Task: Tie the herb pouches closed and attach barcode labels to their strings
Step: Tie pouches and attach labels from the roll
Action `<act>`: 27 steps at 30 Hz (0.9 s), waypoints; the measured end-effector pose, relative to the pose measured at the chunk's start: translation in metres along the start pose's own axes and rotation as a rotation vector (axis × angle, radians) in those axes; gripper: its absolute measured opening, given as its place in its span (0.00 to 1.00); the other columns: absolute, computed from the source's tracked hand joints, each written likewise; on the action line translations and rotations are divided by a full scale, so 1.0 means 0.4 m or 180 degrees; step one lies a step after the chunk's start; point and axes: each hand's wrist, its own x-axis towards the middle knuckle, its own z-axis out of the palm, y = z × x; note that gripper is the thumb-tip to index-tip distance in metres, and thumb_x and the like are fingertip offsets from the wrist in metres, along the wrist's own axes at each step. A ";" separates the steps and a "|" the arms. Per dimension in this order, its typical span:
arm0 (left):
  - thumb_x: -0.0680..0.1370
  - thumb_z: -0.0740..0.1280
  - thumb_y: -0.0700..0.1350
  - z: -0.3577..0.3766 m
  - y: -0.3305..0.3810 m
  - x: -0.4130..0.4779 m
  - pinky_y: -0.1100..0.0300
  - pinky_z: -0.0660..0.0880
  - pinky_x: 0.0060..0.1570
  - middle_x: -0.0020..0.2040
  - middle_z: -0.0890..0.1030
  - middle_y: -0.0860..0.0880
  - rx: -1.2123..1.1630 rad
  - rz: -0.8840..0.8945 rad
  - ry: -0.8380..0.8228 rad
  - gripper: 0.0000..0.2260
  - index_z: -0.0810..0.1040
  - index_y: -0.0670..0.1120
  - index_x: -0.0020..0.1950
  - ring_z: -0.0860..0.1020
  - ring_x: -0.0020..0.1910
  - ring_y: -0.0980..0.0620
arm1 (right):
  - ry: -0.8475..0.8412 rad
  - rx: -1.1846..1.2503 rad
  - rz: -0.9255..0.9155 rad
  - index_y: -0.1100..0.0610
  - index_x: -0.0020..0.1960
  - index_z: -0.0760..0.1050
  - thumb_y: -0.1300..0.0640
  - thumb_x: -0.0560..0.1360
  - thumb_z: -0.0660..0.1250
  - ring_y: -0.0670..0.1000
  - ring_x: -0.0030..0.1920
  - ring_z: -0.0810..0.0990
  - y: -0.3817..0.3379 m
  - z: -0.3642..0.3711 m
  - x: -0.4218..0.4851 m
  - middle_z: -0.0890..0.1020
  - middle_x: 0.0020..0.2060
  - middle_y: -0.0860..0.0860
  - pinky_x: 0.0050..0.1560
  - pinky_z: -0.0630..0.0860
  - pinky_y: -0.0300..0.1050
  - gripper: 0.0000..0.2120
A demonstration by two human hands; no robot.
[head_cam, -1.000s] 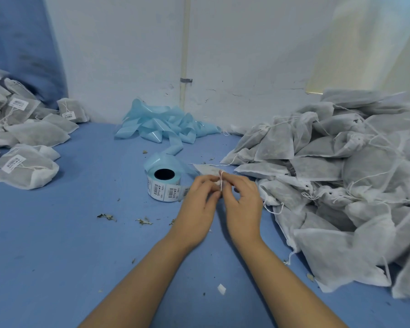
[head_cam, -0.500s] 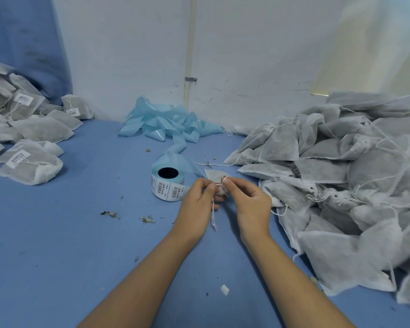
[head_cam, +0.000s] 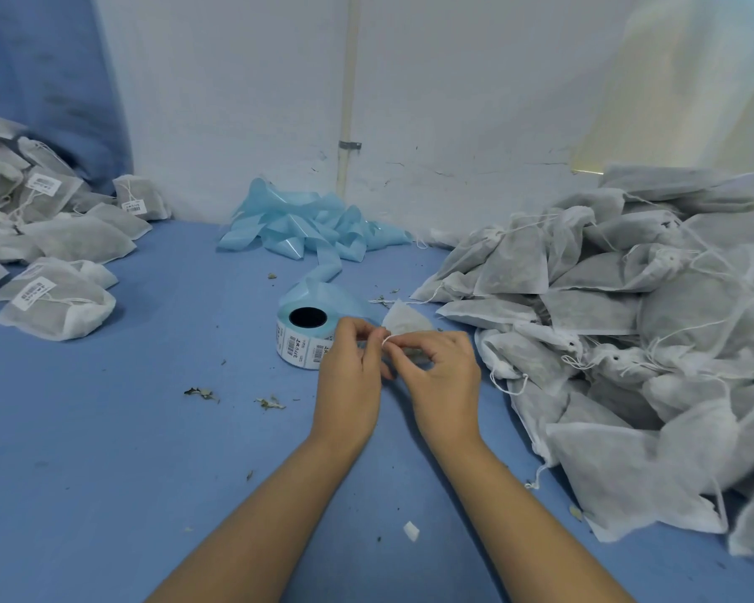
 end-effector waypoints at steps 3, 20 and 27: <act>0.81 0.62 0.43 0.001 0.001 -0.004 0.70 0.70 0.31 0.31 0.78 0.54 -0.0080 0.0043 -0.0042 0.06 0.71 0.49 0.43 0.74 0.27 0.60 | 0.0032 -0.0067 -0.0033 0.51 0.40 0.83 0.57 0.71 0.74 0.41 0.50 0.70 -0.001 0.002 0.000 0.82 0.38 0.41 0.47 0.67 0.28 0.01; 0.78 0.67 0.40 -0.013 -0.012 0.024 0.69 0.76 0.40 0.40 0.83 0.50 -0.0462 -0.0260 -0.0110 0.02 0.78 0.42 0.46 0.80 0.37 0.61 | -0.0626 0.2255 0.1765 0.56 0.34 0.78 0.65 0.73 0.67 0.43 0.33 0.78 -0.030 -0.014 0.018 0.82 0.31 0.48 0.35 0.72 0.31 0.10; 0.76 0.69 0.39 -0.023 -0.016 0.035 0.71 0.74 0.36 0.36 0.82 0.50 -0.0342 -0.0364 0.0030 0.02 0.81 0.40 0.46 0.80 0.32 0.62 | -0.0241 0.2846 0.2147 0.58 0.36 0.77 0.66 0.75 0.64 0.45 0.29 0.71 -0.021 -0.025 0.034 0.78 0.28 0.48 0.35 0.69 0.37 0.10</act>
